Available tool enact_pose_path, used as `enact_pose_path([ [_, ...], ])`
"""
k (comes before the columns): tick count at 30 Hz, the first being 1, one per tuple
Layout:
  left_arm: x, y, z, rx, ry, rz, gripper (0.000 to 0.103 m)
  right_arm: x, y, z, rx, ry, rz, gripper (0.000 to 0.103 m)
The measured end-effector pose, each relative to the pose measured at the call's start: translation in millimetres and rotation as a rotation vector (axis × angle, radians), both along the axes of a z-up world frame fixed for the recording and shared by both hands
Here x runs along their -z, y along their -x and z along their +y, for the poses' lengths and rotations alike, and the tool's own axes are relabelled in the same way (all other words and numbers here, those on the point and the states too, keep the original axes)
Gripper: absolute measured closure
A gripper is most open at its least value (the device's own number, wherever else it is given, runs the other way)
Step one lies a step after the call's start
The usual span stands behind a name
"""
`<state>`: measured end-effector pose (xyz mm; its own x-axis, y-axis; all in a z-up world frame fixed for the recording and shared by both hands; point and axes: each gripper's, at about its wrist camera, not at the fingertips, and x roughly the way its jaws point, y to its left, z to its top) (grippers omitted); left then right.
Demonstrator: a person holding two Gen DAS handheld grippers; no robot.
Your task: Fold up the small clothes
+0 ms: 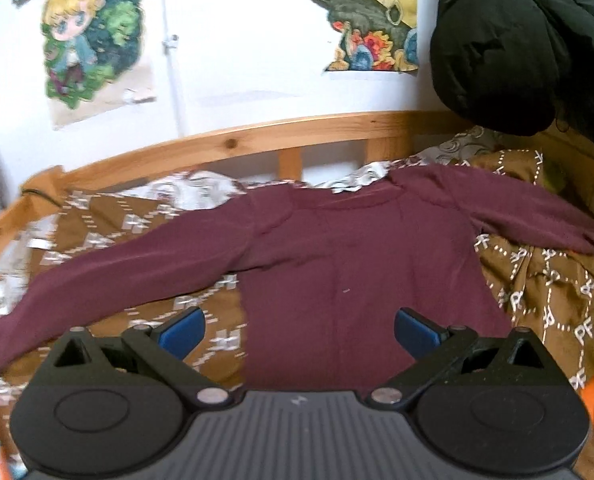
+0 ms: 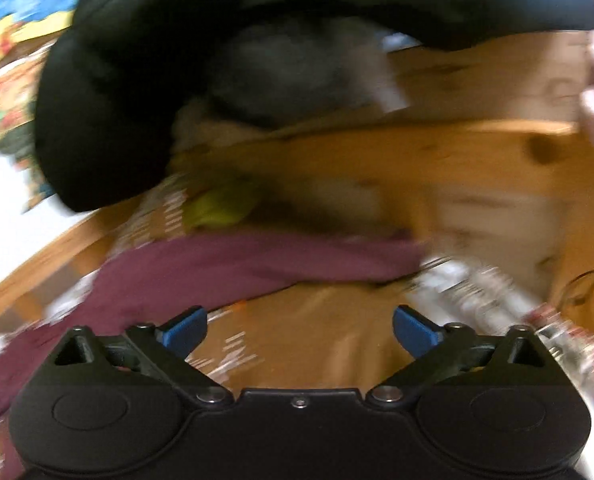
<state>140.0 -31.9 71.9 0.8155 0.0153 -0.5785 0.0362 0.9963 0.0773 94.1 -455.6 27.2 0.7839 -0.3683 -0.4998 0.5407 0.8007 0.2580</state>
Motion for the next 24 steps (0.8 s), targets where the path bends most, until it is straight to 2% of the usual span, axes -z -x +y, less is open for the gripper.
enact_pose_path([
  [2, 21, -20, -10, 0.034, 0.040, 0.020, 0.001, 8, -2, -15, 0.057, 0.061, 0.031, 0.013],
  [5, 54, -47, -24, 0.083, 0.087, 0.077, 0.001, 18, -14, -41, 0.085, 0.142, 0.113, 0.025],
  [9, 88, -65, -37, 0.112, 0.116, 0.119, 0.001, 25, -37, -68, 0.046, 0.244, 0.206, 0.031],
  [10, 94, -68, -40, 0.123, 0.122, 0.129, 0.001, 27, -44, -74, 0.014, 0.253, 0.229, 0.037],
  [12, 98, -70, -43, 0.138, 0.129, 0.137, 0.001, 31, -55, -82, -0.038, 0.269, 0.268, 0.052],
  [14, 98, -69, -44, 0.150, 0.128, 0.131, 0.001, 33, -61, -85, -0.086, 0.285, 0.295, 0.060],
  [16, 95, -66, -43, 0.153, 0.125, 0.119, 0.001, 36, -67, -84, -0.154, 0.303, 0.329, 0.074],
  [17, 93, -63, -41, 0.149, 0.126, 0.112, 0.001, 36, -71, -82, -0.183, 0.314, 0.347, 0.085],
  [20, 84, -56, -36, 0.131, 0.108, 0.100, 0.001, 30, -71, -80, -0.248, 0.296, 0.373, 0.091],
  [24, 73, -49, -29, 0.103, 0.070, 0.093, 0.001, -15, -66, -63, -0.352, 0.216, 0.310, 0.092],
])
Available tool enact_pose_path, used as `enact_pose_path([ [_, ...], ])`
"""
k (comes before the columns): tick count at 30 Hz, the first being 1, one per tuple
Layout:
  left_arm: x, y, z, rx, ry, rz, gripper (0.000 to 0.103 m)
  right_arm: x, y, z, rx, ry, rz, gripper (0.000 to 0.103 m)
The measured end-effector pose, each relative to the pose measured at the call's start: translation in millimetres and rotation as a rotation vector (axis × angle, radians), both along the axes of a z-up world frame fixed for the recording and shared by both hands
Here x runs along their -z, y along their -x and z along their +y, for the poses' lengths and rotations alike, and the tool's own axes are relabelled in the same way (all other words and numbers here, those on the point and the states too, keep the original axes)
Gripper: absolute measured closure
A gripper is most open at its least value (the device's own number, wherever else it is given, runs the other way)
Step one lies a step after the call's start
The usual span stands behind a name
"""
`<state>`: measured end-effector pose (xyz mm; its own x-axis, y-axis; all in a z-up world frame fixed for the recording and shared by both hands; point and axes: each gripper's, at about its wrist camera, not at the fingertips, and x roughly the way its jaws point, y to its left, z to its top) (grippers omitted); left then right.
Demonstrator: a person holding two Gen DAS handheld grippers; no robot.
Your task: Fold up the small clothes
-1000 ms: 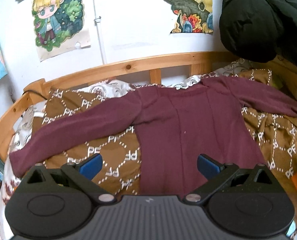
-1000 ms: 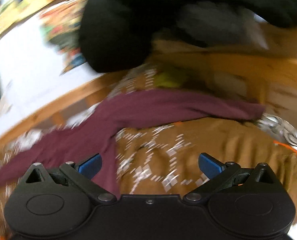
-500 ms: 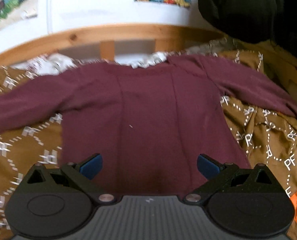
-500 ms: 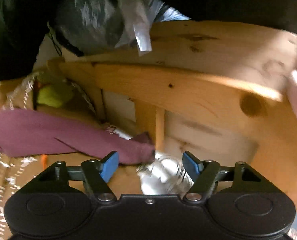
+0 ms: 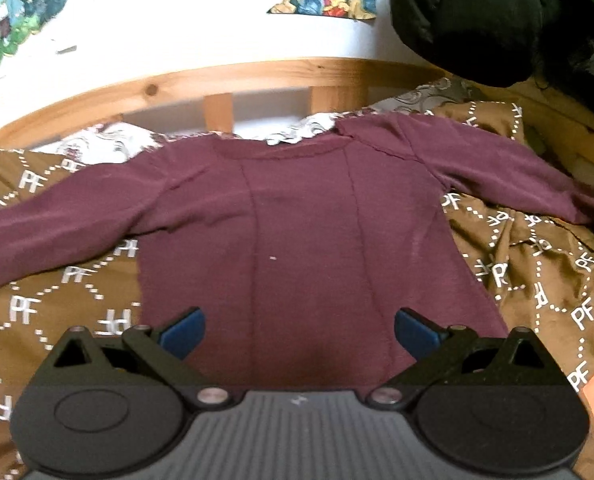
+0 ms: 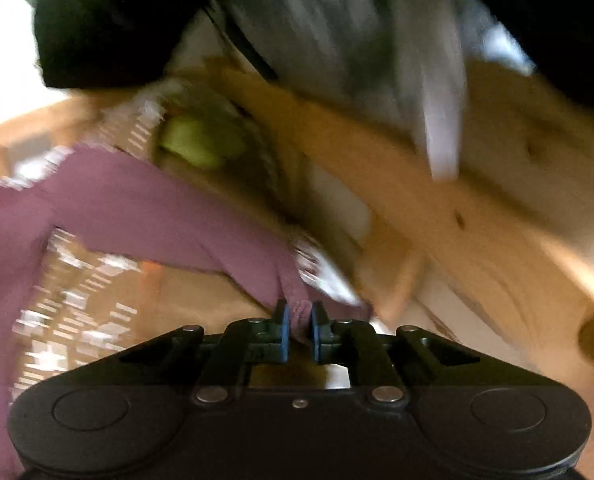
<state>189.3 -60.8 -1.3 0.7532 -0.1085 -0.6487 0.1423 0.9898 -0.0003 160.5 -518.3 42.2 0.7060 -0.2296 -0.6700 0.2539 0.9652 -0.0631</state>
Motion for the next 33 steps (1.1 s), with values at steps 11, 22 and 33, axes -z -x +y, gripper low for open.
enact_pose_path([
  [11, -18, -7, 65, -0.119, 0.086, -0.006, 0.001, -111, -47, 131, -0.429, -0.478, -0.151, 0.092],
  [22, -8, 5, 143, -0.184, 0.080, 0.040, 0.001, -8, -154, 343, -0.806, -0.588, 0.038, 0.091],
  [33, 0, -20, 133, 0.052, 0.033, 0.004, 0.001, 68, -146, 331, -0.888, -0.542, 0.044, 0.013],
])
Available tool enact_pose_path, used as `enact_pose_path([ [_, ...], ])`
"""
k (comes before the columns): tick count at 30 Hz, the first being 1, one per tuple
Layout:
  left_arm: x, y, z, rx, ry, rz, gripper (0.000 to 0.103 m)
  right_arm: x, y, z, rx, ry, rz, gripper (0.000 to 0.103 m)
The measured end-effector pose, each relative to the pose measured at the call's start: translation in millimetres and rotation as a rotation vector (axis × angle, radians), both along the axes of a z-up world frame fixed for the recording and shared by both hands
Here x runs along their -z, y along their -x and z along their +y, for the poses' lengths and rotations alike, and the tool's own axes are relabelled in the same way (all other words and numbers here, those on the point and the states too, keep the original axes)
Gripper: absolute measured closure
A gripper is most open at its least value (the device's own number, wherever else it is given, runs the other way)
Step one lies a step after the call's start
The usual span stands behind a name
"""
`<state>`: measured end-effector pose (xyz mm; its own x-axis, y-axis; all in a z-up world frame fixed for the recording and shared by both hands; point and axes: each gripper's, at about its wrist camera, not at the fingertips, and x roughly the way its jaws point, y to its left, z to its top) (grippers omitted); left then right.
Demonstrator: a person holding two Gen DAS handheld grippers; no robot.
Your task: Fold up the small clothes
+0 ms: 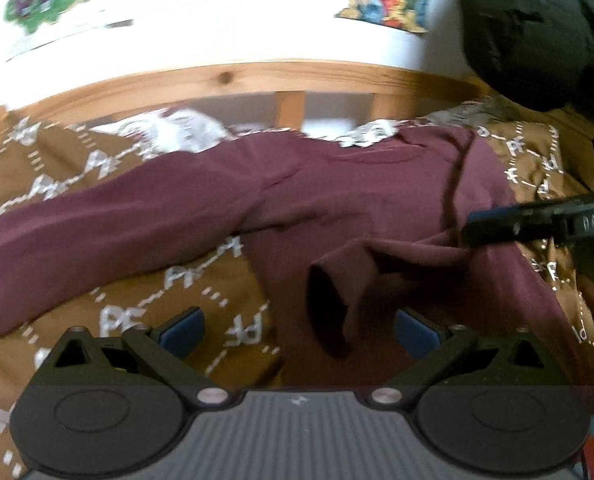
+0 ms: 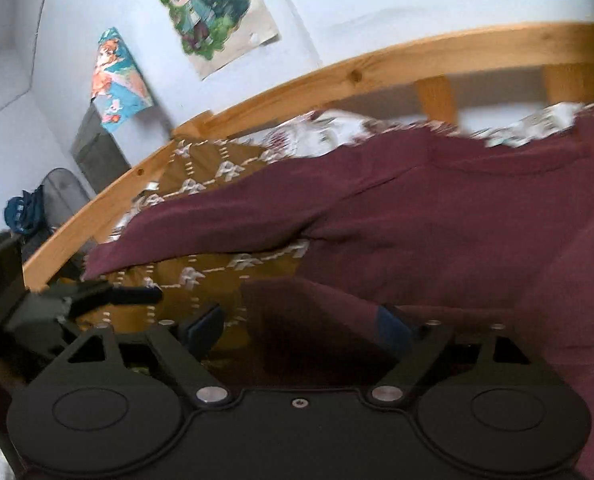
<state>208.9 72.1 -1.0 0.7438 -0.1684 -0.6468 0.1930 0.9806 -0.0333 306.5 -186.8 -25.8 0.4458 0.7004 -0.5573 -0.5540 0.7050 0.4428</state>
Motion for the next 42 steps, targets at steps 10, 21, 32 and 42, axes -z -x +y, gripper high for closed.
enact_pose_path([
  [10, 29, -66, -18, 0.045, 0.026, 0.018, 0.008, -8, -38, -100, 0.502, 0.284, -0.248, 0.012],
  [21, 38, -76, 9, -0.047, 0.374, 0.263, 0.099, 2, -106, -154, 0.675, 0.131, -0.021, 0.097],
  [32, 75, -77, 50, -0.202, 0.562, 0.540, 0.088, -6, -111, -151, 0.650, 0.188, -0.070, 0.086],
  [42, 68, -62, 34, -0.198, 0.425, 0.450, 0.026, 12, -2, -123, 0.467, 0.544, -0.282, 0.010],
])
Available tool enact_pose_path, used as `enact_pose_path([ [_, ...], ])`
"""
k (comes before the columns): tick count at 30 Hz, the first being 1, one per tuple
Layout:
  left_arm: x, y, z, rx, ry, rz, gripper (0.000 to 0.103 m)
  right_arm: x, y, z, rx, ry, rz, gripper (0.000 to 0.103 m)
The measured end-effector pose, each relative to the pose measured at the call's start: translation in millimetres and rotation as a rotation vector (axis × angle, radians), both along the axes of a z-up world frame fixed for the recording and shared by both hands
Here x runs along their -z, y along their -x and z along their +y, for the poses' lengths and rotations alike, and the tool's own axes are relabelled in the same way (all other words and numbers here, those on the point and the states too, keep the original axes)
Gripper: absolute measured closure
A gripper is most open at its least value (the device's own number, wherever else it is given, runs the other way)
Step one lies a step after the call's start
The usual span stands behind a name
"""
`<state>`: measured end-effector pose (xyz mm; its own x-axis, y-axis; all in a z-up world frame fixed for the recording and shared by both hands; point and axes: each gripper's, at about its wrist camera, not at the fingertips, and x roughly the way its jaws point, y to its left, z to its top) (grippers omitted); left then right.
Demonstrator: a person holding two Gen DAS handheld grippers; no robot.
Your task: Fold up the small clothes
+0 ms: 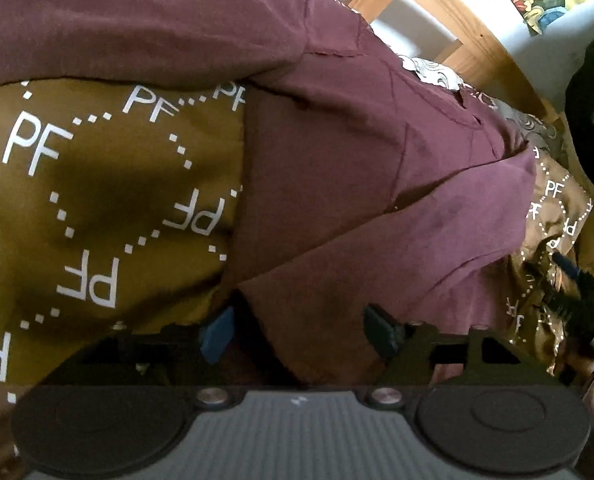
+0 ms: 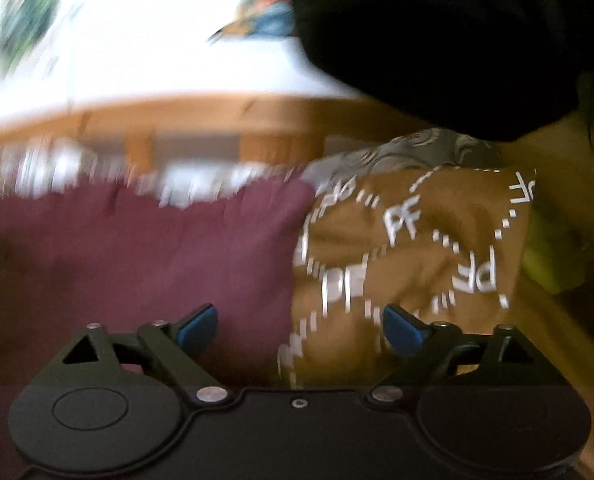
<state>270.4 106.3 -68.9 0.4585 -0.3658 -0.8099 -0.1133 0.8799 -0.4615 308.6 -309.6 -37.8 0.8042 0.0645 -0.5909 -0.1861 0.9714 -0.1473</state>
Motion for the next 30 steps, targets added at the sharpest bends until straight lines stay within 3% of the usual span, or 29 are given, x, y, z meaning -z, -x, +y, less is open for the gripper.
enact_pose_path([
  [3, 1, 2, -7, -0.021, -0.025, 0.005, 0.022, 28, 24, 24, -0.105, 0.242, 0.000, 0.011],
  [6, 1, 3, -15, -0.069, -0.045, 0.043, 0.021, 55, 29, 52, -0.170, 0.484, -0.077, 0.011],
  [8, 2, 5, -21, -0.077, -0.054, 0.037, 0.020, 67, 27, 65, -0.187, 0.579, -0.150, 0.016],
  [10, 2, 5, -27, -0.063, -0.089, 0.027, 0.020, 69, 23, 72, -0.172, 0.590, -0.198, 0.037],
  [11, 2, 6, -30, -0.056, -0.107, 0.023, 0.020, 65, 23, 72, -0.165, 0.579, -0.205, 0.067],
  [12, 2, 7, -31, -0.056, -0.114, 0.022, 0.020, 63, 20, 72, -0.156, 0.564, -0.196, 0.088],
  [15, 3, 10, -32, -0.071, -0.113, 0.020, 0.020, 53, 17, 61, -0.087, 0.464, -0.176, 0.096],
  [20, 0, 16, -35, -0.080, -0.104, -0.009, 0.014, 44, 16, 37, 0.010, 0.349, -0.133, 0.095],
  [25, -4, 30, -32, -0.122, -0.077, -0.015, 0.009, 36, 49, 36, 0.024, 0.285, -0.123, 0.057],
  [27, -8, 32, -31, -0.141, -0.084, -0.012, 0.007, 28, 68, 39, 0.030, 0.237, -0.131, 0.040],
  [30, -15, 36, -30, -0.164, -0.096, -0.018, 0.005, 17, 90, 44, 0.046, 0.131, -0.126, 0.023],
])
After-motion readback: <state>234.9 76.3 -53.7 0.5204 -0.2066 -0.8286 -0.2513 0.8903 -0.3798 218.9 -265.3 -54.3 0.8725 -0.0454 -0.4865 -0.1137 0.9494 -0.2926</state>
